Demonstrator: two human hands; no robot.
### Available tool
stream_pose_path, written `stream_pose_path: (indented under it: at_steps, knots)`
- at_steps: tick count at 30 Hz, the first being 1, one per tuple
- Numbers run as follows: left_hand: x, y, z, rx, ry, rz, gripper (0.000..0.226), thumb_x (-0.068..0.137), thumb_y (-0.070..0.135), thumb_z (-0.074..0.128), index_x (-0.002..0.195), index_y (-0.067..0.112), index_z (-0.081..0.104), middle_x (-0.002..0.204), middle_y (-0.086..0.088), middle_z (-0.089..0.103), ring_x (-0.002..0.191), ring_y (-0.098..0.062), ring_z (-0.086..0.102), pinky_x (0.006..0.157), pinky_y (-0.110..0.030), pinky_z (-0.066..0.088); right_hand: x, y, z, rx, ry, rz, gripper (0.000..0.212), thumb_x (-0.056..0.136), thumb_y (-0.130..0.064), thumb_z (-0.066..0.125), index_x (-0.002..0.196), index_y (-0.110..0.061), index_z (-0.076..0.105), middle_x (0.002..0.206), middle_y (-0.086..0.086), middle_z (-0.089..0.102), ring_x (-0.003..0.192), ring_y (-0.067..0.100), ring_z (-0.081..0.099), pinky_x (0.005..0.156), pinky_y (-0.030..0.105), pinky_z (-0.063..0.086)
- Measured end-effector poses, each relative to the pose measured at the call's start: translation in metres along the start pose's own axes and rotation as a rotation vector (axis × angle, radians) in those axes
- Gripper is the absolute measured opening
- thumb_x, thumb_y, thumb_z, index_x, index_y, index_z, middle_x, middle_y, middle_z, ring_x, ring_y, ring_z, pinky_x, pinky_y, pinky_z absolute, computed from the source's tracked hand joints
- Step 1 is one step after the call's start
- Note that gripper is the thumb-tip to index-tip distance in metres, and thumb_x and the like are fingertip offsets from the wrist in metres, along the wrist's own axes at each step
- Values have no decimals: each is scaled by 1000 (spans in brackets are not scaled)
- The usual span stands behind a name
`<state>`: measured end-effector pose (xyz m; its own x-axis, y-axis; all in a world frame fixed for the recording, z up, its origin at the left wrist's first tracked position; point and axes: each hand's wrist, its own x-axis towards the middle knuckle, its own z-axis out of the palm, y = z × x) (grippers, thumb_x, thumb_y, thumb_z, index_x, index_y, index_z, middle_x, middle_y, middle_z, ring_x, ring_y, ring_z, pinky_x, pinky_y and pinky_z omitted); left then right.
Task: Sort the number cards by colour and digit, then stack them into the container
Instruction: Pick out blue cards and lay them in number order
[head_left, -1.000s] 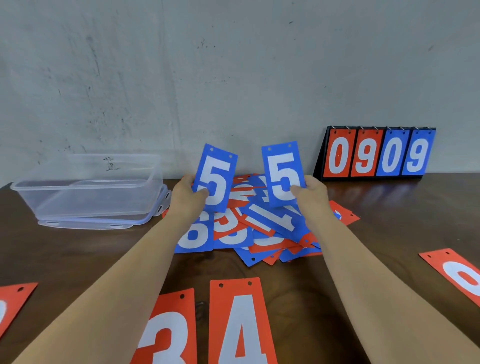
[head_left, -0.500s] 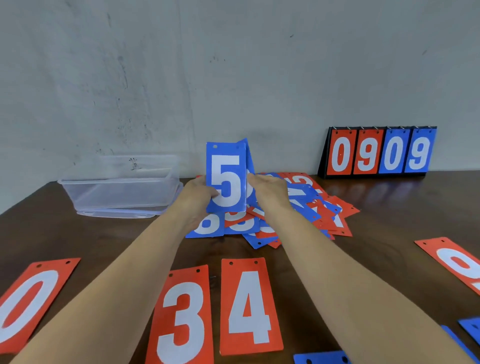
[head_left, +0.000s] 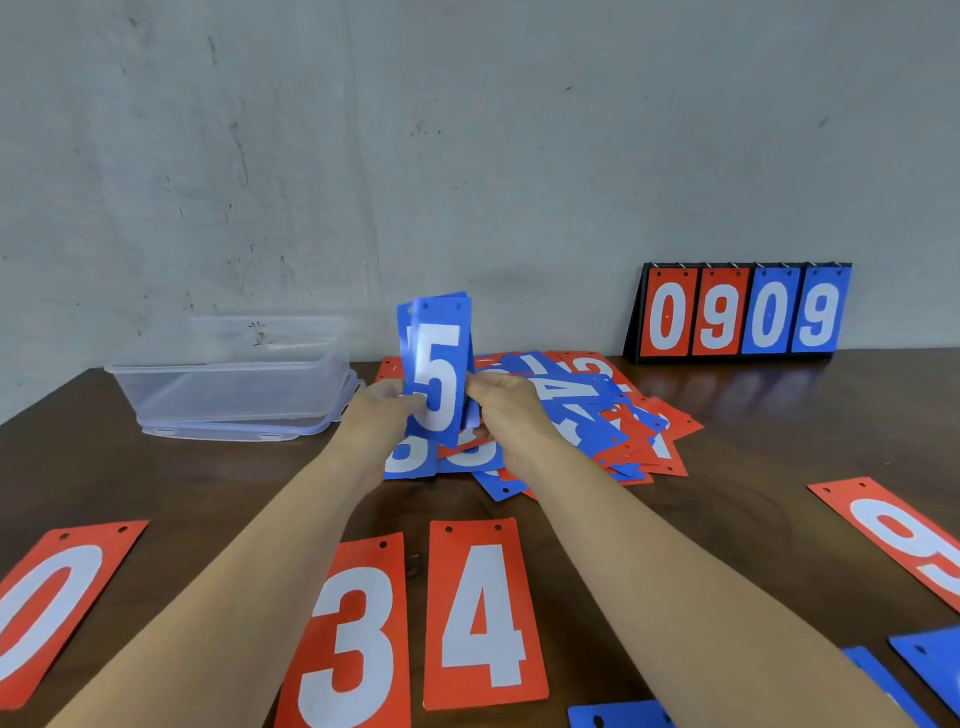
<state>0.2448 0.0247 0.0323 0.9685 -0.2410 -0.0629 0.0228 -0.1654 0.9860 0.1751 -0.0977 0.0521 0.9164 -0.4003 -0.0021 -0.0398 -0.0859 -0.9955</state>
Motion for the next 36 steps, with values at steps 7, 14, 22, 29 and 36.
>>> stream_pose_path:
  at_steps: [7, 14, 22, 29, 36]
  knots:
    - [-8, -7, -18, -225, -51, -9, 20, 96, 10, 56, 116, 9, 58, 115, -9, 67, 105, -27, 65, 84, -43, 54, 7, 3, -1, -97, -94, 37, 24, 95, -34, 56, 97, -16, 72, 90, -2, 75, 88, 13, 69, 77, 27, 54]
    - [-22, -24, -84, -210, 221, -6, 11, 98, 12, 52, 107, 17, 57, 115, -8, 66, 104, -27, 65, 93, -50, 52, 23, 21, 3, -673, 126, -87, 29, 90, -40, 58, 99, -14, 69, 104, 4, 71, 105, 20, 60, 89, 39, 51]
    - [-41, -52, -124, -104, 347, -58, 18, 98, 21, 55, 115, 16, 54, 118, -5, 62, 110, -25, 60, 93, -49, 52, 25, 38, 47, -1330, -30, 12, 121, 61, -94, 43, 146, -8, 34, 154, 15, 24, 145, 37, 11, 115, 54, 11]
    - [-44, -53, -115, -119, 335, -99, 20, 99, 18, 53, 118, 15, 54, 121, -5, 61, 111, -25, 59, 91, -46, 53, 34, 31, 49, -1289, 6, 86, 84, 75, -73, 60, 135, -15, 48, 151, 14, 28, 143, 36, 17, 114, 54, 15]
    - [-48, -50, -112, -120, 308, -103, 19, 99, 18, 53, 117, 16, 54, 121, -7, 61, 111, -26, 59, 92, -47, 53, 40, 25, 55, -1114, 43, 186, 83, 76, -48, 75, 140, -13, 36, 150, 14, 30, 143, 34, 19, 113, 51, 19]
